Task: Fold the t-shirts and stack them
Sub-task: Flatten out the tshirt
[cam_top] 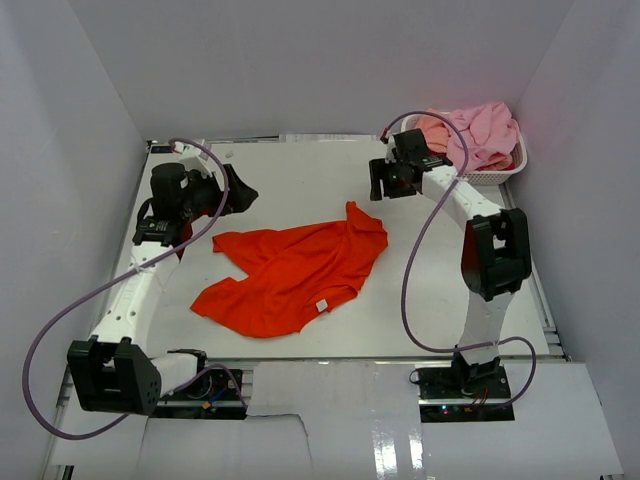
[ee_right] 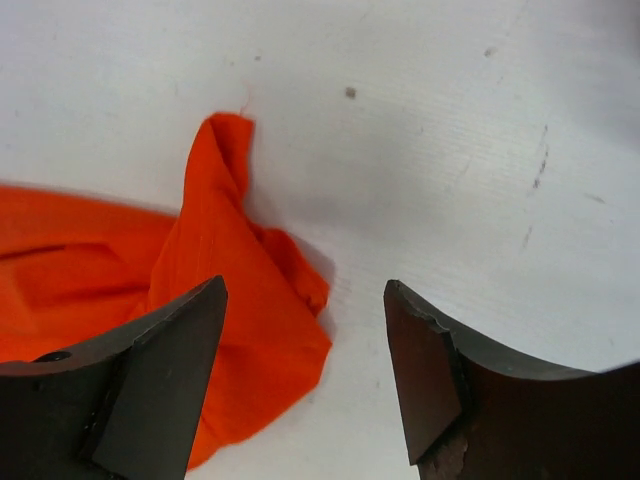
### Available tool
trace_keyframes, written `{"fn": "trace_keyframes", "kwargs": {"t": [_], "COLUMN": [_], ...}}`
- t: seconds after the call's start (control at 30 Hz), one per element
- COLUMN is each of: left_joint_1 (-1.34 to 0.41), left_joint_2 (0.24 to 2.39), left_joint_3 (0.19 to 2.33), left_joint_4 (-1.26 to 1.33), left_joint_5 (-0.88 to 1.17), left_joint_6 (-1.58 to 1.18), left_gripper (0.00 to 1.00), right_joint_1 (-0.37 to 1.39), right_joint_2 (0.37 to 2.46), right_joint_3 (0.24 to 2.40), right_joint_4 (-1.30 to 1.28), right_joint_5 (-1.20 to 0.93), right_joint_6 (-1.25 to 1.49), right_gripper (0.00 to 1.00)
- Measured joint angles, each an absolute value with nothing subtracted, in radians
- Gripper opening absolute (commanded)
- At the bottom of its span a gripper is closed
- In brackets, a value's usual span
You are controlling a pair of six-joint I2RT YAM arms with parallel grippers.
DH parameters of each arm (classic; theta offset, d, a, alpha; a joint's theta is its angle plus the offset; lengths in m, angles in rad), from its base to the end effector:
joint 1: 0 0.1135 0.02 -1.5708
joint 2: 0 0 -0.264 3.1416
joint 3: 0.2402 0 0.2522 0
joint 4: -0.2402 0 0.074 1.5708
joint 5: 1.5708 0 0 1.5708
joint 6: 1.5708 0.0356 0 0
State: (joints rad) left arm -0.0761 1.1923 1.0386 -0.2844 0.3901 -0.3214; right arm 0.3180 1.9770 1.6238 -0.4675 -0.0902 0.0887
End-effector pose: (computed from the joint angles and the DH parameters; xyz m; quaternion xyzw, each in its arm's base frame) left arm 0.2687 -0.0341 0.3352 0.0019 0.8344 -0.2643 0.4837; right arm 0.4260 0.1436 0.2475 -0.1227 0.9216 0.1150 0.3499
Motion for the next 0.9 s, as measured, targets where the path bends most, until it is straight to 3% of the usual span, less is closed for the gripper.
{"fn": "trace_keyframes", "kwargs": {"t": [0.2,0.37,0.9], "left_joint_1": [-0.079,-0.080,-0.081], "left_joint_2": [1.179,1.174,1.148], "left_joint_3": [1.021,1.011,1.004], "left_joint_4": [-0.264,-0.260,-0.260], "left_joint_5": [0.385,0.383,0.381], "left_joint_6": [-0.314,-0.314,-0.311], "left_gripper": [0.98,0.98,0.98], "right_joint_1": [0.477,0.663,0.728], "right_joint_2": [1.755,1.726,1.805], "right_joint_3": [1.458,1.427,1.364], "right_joint_4": [-0.472,-0.481,-0.586], "right_joint_5": [0.125,0.316,0.548], "right_joint_6": [0.029,-0.051,-0.148], "right_gripper": [0.68,0.65,0.56]}}
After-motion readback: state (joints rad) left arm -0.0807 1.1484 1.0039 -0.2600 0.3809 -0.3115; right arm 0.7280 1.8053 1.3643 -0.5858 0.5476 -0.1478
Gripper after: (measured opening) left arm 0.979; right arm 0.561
